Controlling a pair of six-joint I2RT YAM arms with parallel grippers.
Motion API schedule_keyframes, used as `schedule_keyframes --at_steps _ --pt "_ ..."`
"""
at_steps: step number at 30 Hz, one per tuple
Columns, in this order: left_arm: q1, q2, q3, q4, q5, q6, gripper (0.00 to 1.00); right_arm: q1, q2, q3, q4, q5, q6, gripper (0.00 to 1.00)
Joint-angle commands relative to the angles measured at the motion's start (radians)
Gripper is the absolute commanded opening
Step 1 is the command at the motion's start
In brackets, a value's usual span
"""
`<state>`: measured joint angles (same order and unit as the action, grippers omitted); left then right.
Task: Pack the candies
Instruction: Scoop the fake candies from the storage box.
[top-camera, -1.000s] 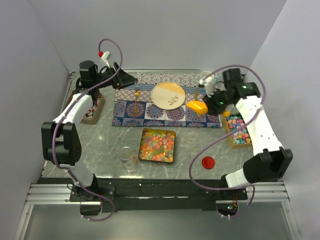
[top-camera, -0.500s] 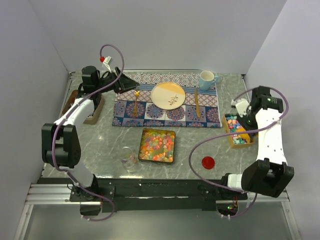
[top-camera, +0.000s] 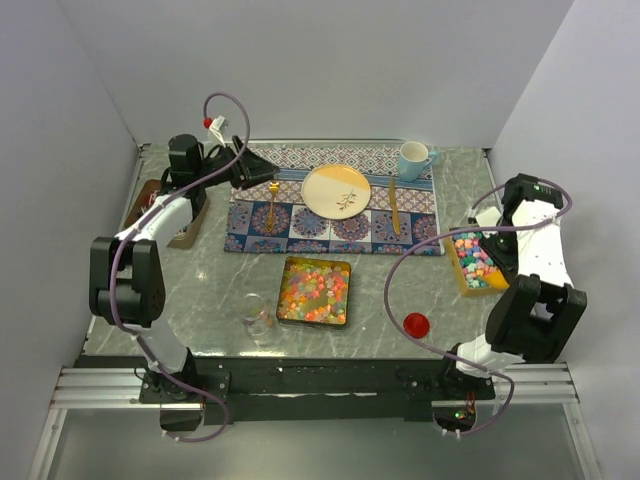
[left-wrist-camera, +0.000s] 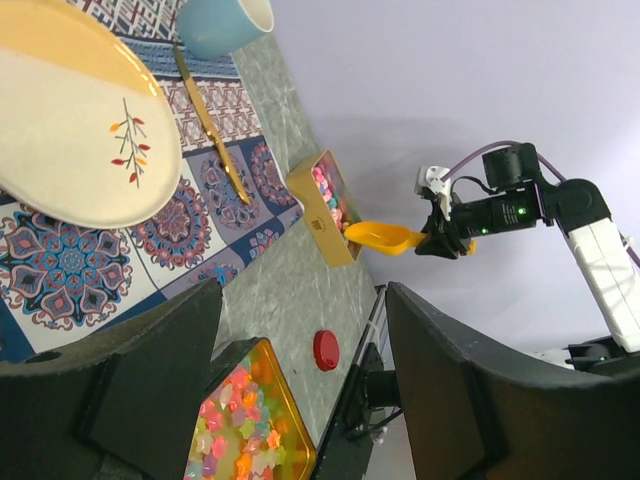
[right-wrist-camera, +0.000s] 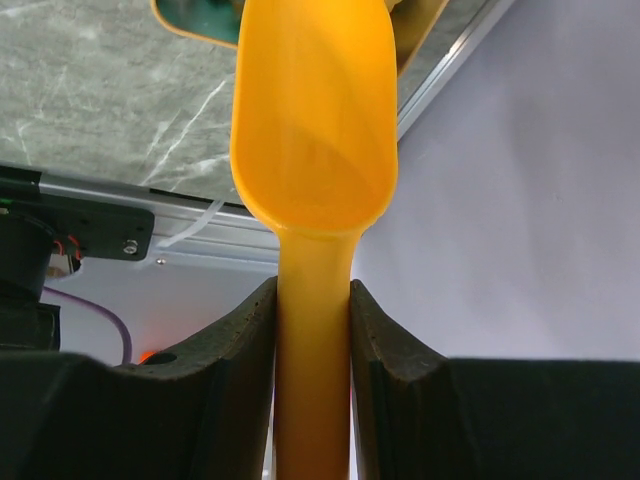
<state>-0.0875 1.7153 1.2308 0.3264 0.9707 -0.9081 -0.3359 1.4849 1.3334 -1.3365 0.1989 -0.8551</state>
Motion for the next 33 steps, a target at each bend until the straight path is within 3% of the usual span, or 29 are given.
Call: schedule_keyframes --at_steps 1,9,17,26,33 --pt "0.000 0.020 0.044 0.037 0.014 -0.014 0.72 0.011 0.009 0.010 -0.105 0.031 -0.015 0.00" --pt "-0.001 0.067 0.087 0.004 0.002 0.011 0.72 0.054 0.109 -0.003 -0.083 0.071 0.013 0.00" --pt "0.000 0.084 0.128 -0.078 -0.007 0.071 0.72 0.092 0.213 0.033 -0.023 0.051 0.146 0.00" --pt "0.003 0.086 0.150 -0.135 -0.006 0.106 0.72 0.092 0.167 -0.102 0.059 0.057 0.307 0.00" --pt "0.003 0.107 0.160 -0.106 0.002 0.077 0.72 0.087 0.196 -0.079 0.079 0.077 0.341 0.00"
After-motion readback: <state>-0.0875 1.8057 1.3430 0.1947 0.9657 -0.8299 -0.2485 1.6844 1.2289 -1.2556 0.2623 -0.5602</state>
